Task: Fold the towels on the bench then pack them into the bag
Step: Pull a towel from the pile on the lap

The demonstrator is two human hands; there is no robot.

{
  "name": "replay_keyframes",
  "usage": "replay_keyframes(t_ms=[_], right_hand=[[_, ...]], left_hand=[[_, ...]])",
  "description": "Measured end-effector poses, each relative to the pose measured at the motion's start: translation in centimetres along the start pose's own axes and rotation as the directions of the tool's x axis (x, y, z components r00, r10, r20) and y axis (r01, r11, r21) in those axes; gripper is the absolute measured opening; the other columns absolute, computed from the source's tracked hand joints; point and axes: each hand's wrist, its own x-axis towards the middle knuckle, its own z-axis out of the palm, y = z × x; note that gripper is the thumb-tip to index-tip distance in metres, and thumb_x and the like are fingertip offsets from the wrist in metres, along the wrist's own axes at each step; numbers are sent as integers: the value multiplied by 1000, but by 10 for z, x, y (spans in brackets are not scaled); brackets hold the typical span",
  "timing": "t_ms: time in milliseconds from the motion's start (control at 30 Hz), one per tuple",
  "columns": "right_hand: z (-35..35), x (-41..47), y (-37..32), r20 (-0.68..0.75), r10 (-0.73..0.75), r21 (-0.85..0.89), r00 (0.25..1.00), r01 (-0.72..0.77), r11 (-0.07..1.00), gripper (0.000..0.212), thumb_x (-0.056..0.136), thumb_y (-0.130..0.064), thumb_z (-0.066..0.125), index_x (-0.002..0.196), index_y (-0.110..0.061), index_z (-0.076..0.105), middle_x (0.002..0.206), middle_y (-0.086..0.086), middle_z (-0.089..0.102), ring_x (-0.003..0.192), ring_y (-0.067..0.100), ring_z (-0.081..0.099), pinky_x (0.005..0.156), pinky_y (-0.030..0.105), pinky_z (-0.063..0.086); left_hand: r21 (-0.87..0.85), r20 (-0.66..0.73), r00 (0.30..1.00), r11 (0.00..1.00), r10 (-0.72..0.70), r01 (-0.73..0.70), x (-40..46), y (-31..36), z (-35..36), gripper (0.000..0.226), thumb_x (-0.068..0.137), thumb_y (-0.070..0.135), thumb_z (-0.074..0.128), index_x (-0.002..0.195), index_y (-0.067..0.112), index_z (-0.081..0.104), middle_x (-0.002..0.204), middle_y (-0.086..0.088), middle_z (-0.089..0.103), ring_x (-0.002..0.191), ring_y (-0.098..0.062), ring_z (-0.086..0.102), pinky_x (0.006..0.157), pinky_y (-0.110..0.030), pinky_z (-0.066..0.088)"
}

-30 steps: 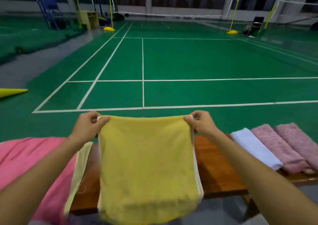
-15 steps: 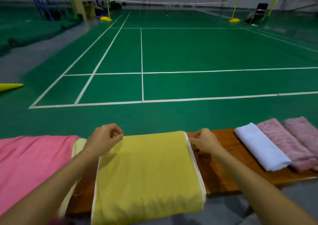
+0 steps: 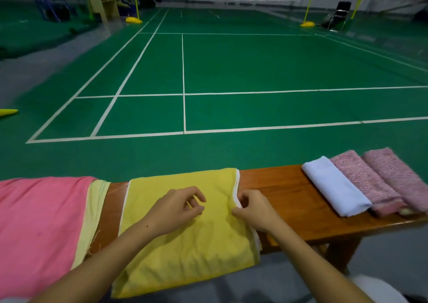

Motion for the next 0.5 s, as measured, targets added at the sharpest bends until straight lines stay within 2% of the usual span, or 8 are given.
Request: replay_keyframes(t_ms=[33, 100, 167, 200, 300, 367, 500], right_hand=[[3, -2, -7, 11, -52, -5, 999, 52, 999, 16, 82, -19, 75, 75, -16, 60, 72, 1, 61, 64, 12, 51, 59, 31, 42], [13, -2, -14, 17, -154, -7, 988, 154, 988, 14, 81, -22, 72, 82, -12, 62, 77, 6, 63, 67, 12, 51, 64, 42, 48], [20, -2, -18, 35, -245, 26, 969, 244, 969, 17, 81, -22, 69, 92, -9, 67, 83, 9, 68, 70, 11, 55, 72, 51, 52], [24, -1, -17, 54, -279, 52, 959, 277, 960, 19, 83, -20, 69, 98, -9, 70, 87, 7, 70, 74, 10, 60, 74, 50, 54], [25, -8, -23, 80, -360, 163, 930, 344, 925, 18, 91, -18, 71, 108, -15, 74, 97, -7, 75, 89, 10, 69, 78, 36, 57], [18, -8, -16, 109, -343, 203, 933, 317, 927, 18, 91, -19, 75, 109, -20, 72, 99, -10, 73, 90, 6, 68, 79, 30, 57], [3, -14, 10, 230, -269, 158, 935, 237, 959, 20, 86, -24, 84, 88, -25, 64, 72, -20, 58, 65, -1, 52, 61, 17, 41]], left_hand=[[48, 21, 999, 998, 26, -27, 4, 4, 3, 20, 97, 39, 68, 116, 43, 61, 91, 22, 72, 79, -3, 68, 77, -41, 58], [148, 62, 995, 985, 81, -90, 12, 8, 8, 38, 97, 42, 64, 131, 51, 49, 98, 25, 69, 81, -1, 66, 76, -37, 57], [245, 124, 985, 958, 123, -150, 19, 12, 10, 48, 98, 42, 62, 138, 59, 40, 104, 24, 68, 82, 0, 64, 74, -36, 55], [278, 153, 979, 945, 132, -171, 24, 11, 11, 48, 97, 43, 62, 137, 59, 40, 107, 24, 67, 83, -1, 63, 73, -36, 54], [345, 183, 975, 921, 124, -182, 31, 6, 9, 29, 96, 45, 65, 122, 48, 54, 106, 22, 67, 89, -6, 62, 70, -36, 51], [357, 173, 979, 919, 110, -167, 37, 0, 8, 16, 96, 45, 65, 112, 44, 62, 99, 25, 66, 88, -4, 61, 68, -33, 49], [313, 86, 994, 945, 73, -96, 44, -9, 0, 11, 95, 44, 68, 106, 42, 66, 93, 27, 64, 86, -2, 63, 72, -36, 55]])
